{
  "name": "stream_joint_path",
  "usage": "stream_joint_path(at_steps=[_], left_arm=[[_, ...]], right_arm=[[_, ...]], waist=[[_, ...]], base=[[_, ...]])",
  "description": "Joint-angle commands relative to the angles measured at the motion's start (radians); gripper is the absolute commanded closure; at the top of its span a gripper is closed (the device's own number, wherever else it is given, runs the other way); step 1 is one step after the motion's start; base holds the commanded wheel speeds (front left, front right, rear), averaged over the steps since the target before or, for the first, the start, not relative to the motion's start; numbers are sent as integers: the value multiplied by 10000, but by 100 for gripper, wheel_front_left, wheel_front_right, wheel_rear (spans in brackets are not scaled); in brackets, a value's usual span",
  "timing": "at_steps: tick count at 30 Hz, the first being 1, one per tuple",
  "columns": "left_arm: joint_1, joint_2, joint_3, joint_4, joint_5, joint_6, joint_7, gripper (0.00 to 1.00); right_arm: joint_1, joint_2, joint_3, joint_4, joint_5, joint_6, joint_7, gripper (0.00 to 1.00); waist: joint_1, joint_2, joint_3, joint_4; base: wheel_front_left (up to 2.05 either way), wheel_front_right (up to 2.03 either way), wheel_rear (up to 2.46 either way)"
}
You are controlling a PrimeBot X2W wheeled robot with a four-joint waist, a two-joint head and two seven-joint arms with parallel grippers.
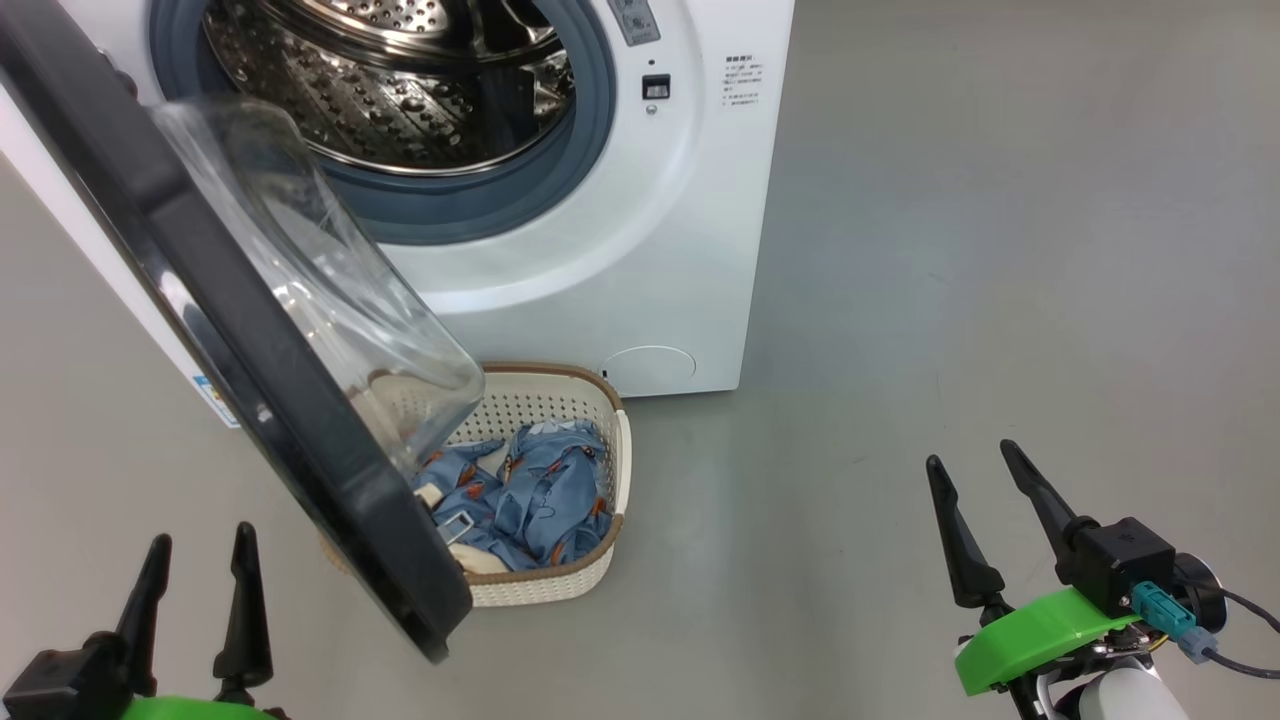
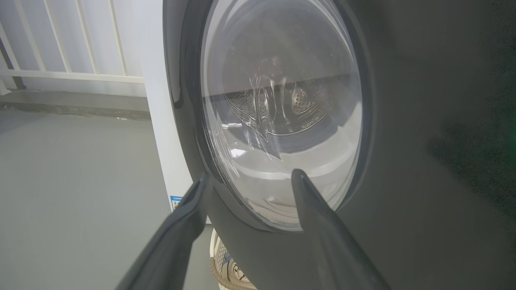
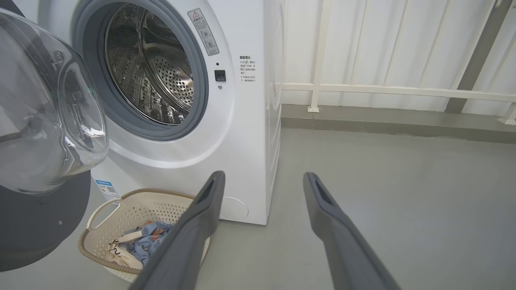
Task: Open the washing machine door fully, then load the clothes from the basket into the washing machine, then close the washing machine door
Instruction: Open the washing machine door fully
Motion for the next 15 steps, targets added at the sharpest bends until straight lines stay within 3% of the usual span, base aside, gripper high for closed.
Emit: stream_joint_path(at_steps=[1, 15], left_arm=[[-313, 202, 328, -168, 93, -16, -63, 0], [-485, 278, 399, -175, 56, -16, -63, 0]], right_arm=[[-11, 41, 238, -232, -18, 16, -118, 0], [-99, 48, 259, -112, -74, 16, -118, 0]], waist=[[0, 0, 14, 6], [0, 0, 136, 7]], base=[[0, 0, 0], [0, 0, 0]])
